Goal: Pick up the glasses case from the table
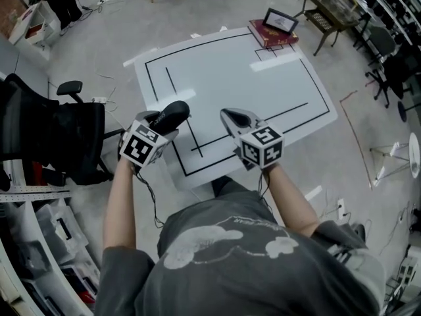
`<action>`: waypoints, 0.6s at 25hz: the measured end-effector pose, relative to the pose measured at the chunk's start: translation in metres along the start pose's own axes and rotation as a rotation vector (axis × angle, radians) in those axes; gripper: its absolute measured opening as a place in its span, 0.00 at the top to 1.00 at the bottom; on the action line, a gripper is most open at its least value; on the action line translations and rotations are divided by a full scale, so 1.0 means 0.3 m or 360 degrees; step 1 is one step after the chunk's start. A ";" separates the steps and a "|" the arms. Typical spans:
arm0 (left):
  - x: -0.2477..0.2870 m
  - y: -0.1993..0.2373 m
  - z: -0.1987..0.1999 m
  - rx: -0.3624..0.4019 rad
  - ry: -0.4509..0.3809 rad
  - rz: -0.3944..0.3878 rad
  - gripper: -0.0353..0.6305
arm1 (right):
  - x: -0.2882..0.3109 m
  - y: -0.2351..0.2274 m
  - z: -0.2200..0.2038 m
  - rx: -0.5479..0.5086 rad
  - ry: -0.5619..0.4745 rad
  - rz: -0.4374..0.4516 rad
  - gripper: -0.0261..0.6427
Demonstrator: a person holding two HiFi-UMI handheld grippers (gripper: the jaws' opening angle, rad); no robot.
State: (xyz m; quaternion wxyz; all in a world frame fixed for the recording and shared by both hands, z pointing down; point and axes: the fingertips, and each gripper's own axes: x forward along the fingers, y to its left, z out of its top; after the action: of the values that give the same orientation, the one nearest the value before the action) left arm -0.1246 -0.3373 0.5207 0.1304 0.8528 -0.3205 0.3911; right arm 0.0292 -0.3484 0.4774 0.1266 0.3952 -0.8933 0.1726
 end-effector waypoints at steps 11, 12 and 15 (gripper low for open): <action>-0.181 -0.210 -0.049 0.0005 -0.0252 -0.0045 0.47 | -0.229 0.201 -0.114 0.0017 -0.0047 -0.0198 0.96; -0.194 -0.230 -0.057 0.0000 -0.0271 -0.0054 0.47 | -0.249 0.223 -0.131 0.0023 -0.0046 -0.0208 0.96; -0.229 -0.293 -0.089 -0.0014 -0.0309 -0.0095 0.47 | -0.310 0.285 -0.177 0.0047 -0.0049 -0.0235 0.96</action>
State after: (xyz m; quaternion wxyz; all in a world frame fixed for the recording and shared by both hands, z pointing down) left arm -0.1167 -0.2273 0.4891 0.1139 0.8953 -0.3077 0.3012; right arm 0.0308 -0.2115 0.4740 0.1194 0.4644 -0.8609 0.1699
